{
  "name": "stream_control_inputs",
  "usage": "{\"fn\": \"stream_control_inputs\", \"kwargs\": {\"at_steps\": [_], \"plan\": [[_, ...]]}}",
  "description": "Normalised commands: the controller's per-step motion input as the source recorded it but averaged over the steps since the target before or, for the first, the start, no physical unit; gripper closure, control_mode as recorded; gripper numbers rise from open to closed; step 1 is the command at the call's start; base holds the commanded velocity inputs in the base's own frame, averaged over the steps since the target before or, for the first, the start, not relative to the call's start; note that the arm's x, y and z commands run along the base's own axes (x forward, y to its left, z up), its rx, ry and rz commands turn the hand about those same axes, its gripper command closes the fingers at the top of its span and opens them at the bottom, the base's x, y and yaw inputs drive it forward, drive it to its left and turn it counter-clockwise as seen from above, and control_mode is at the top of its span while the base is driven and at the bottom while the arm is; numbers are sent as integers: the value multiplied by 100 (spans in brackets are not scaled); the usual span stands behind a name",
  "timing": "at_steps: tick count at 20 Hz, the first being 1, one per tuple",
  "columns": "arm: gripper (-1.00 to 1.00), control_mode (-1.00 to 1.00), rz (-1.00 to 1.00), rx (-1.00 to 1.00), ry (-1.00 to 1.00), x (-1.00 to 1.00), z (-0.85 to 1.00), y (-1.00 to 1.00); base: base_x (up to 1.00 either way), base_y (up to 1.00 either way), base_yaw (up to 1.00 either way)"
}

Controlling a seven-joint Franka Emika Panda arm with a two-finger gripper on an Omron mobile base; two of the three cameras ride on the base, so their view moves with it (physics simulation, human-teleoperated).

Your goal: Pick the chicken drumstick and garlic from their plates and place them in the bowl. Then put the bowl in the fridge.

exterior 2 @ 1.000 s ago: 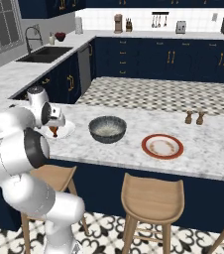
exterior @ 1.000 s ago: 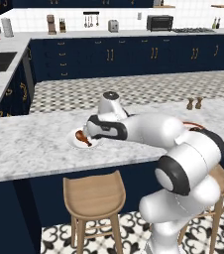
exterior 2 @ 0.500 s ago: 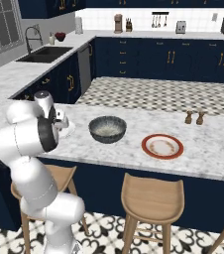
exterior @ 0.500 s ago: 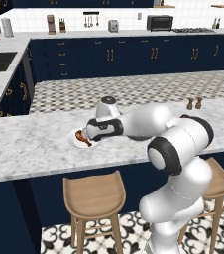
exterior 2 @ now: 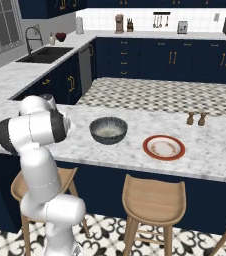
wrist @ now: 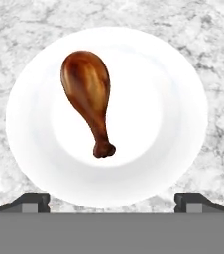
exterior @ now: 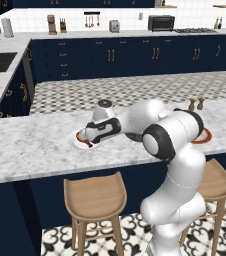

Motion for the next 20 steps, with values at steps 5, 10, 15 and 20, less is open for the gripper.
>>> {"fn": "stream_control_inputs", "kwargs": {"at_steps": [5,10,15,20], "plan": [[-100,-100,0,0,0,26,-16,22,0,0,0],[-100,-100,0,0,0,17,-13,21,0,0,0],[-100,-100,0,0,0,22,-16,23,0,0,0],[-100,-100,0,-1,0,20,-13,26,0,0,0]]}}
